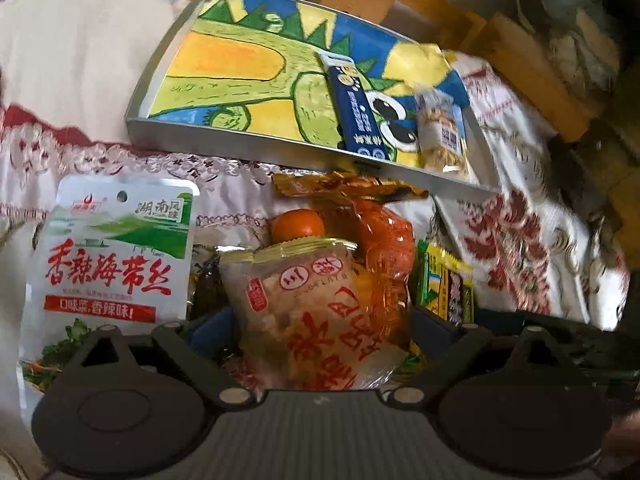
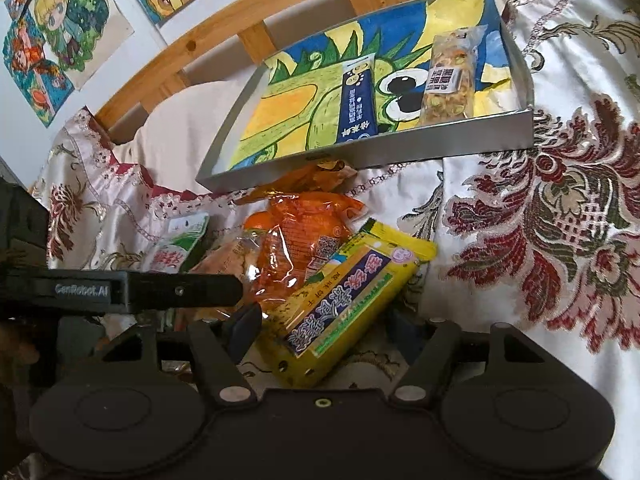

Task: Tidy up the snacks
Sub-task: 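Grasp the clear bread packet with the left tool while the right tool grasps the yellow bar, then carry the bread packet and yellow bar into the tray and open both tools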

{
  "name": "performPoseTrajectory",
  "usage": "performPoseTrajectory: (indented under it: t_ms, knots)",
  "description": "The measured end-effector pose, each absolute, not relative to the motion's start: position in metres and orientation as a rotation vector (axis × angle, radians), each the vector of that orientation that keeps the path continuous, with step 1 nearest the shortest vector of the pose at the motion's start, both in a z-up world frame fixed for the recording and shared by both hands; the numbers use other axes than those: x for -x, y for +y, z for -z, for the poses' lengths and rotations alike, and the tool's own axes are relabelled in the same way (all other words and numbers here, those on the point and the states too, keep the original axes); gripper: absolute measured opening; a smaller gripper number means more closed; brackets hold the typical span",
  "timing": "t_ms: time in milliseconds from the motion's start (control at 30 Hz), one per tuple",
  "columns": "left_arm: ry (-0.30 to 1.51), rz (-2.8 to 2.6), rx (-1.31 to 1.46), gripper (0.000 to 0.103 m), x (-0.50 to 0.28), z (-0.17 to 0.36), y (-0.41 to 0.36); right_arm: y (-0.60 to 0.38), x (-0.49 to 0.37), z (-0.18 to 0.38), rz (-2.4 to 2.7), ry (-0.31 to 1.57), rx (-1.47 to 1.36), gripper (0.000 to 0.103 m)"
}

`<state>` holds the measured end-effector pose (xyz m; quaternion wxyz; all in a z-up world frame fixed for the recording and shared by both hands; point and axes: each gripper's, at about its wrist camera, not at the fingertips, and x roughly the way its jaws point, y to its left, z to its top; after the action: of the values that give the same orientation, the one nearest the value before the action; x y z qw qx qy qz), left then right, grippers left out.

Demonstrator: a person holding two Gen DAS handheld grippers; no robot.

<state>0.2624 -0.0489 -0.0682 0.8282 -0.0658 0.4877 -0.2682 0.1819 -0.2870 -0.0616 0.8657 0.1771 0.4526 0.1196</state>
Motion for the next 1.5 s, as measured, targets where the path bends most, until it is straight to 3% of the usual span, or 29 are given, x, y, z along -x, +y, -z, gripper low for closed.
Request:
performPoseTrajectory:
  t_ms: [133, 200, 267, 533, 667, 833, 1300, 1500]
  knots:
    - [1.016, 0.541, 0.064, 0.088, -0.256, 0.065, -0.055, -0.287, -0.18, 0.059, -0.239, 0.942, -0.366, 0.065]
    - [1.009, 0.527, 0.06, 0.079, -0.254, 0.063, -0.053, -0.286, -0.178, 0.058, -0.227, 0.94, -0.35, 0.051]
    - [1.018, 0.52, 0.081, 0.077, -0.256, 0.062, -0.05, -0.287, -0.178, 0.057, -0.222, 0.935, -0.355, 0.046]
    - [1.012, 0.498, 0.094, 0.073, -0.257, 0.064, -0.047, -0.286, -0.181, 0.063, -0.257, 0.944, -0.385, 0.045]
    - [1.03, 0.463, 0.084, 0.066, -0.256, 0.06, -0.051, -0.278, -0.178, 0.059, -0.288, 0.927, -0.341, 0.033]
    - [1.051, 0.45, 0.063, 0.054, -0.255, 0.054, -0.056, -0.272, -0.174, 0.052, -0.309, 0.89, -0.286, 0.027]
    - [1.06, 0.421, 0.195, 0.051, -0.253, 0.03, -0.045, -0.269, -0.16, 0.031, -0.296, 0.746, -0.214, 0.011]
    - [1.025, 0.378, 0.214, 0.051, -0.259, 0.014, -0.055, -0.267, -0.157, 0.024, -0.286, 0.707, -0.175, 0.01]
